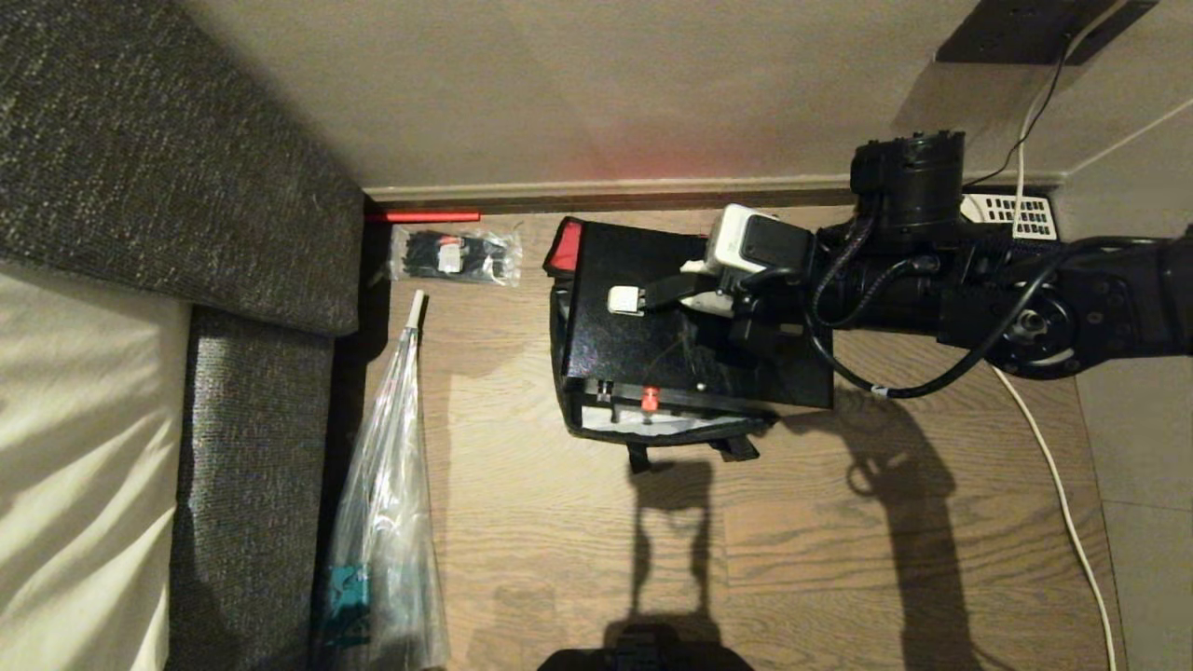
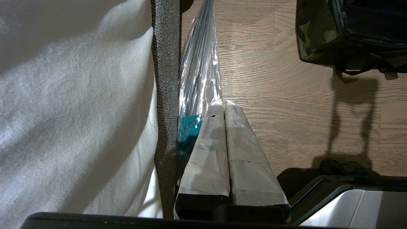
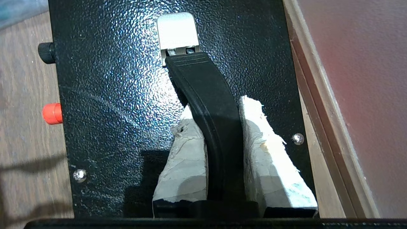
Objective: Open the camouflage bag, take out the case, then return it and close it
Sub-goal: Place the black box back
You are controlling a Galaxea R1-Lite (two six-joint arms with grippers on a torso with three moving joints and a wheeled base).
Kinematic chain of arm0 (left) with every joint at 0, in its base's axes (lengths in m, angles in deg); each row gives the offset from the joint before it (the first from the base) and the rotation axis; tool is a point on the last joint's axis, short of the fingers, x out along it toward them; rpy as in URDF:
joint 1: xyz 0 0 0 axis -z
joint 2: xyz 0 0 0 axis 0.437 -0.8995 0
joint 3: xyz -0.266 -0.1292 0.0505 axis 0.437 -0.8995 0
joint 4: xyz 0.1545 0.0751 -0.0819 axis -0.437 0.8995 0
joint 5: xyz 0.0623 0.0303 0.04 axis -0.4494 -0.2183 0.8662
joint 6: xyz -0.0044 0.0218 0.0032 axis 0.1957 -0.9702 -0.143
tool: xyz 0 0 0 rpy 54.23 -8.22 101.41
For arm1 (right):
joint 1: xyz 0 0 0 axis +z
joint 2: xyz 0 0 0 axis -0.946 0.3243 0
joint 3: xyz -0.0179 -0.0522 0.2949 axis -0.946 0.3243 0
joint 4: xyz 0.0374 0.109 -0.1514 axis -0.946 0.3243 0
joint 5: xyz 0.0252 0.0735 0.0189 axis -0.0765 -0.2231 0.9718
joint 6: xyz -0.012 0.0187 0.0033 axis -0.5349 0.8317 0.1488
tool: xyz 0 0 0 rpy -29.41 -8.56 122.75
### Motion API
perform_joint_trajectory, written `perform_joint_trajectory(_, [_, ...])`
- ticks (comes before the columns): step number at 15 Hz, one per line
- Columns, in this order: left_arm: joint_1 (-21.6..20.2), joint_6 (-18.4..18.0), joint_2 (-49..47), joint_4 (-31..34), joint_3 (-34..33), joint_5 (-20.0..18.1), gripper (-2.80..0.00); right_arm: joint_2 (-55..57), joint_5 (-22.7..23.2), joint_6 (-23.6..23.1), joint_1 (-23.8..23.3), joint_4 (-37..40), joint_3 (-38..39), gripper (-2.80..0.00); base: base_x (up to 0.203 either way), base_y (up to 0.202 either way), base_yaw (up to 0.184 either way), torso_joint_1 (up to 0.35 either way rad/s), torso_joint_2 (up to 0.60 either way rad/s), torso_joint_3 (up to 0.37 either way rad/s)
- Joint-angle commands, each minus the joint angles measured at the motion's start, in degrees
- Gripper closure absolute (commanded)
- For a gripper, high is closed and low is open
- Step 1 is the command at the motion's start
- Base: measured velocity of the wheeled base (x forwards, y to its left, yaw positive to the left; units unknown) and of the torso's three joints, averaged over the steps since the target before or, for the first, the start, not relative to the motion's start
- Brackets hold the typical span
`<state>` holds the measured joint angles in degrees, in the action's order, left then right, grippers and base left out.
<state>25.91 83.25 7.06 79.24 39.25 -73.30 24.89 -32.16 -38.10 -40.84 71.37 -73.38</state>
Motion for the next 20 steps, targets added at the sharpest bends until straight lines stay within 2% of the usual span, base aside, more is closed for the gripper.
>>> perform_joint_trajectory(1, [0.0,0.0,0.0,0.0,0.0,0.0,0.00,1.0,0.1,-0.6,0.0,-0.8,0.1,0.00,0.000,0.000,0.000,0.000,0.00,0.000])
perform_joint_trajectory(20, [0.0,0.0,-0.1,0.0,0.0,0.1,0.00,7.4,0.4,-0.3,-0.8,-4.3,-0.9,0.00,0.000,0.000,0.000,0.000,0.00,0.000])
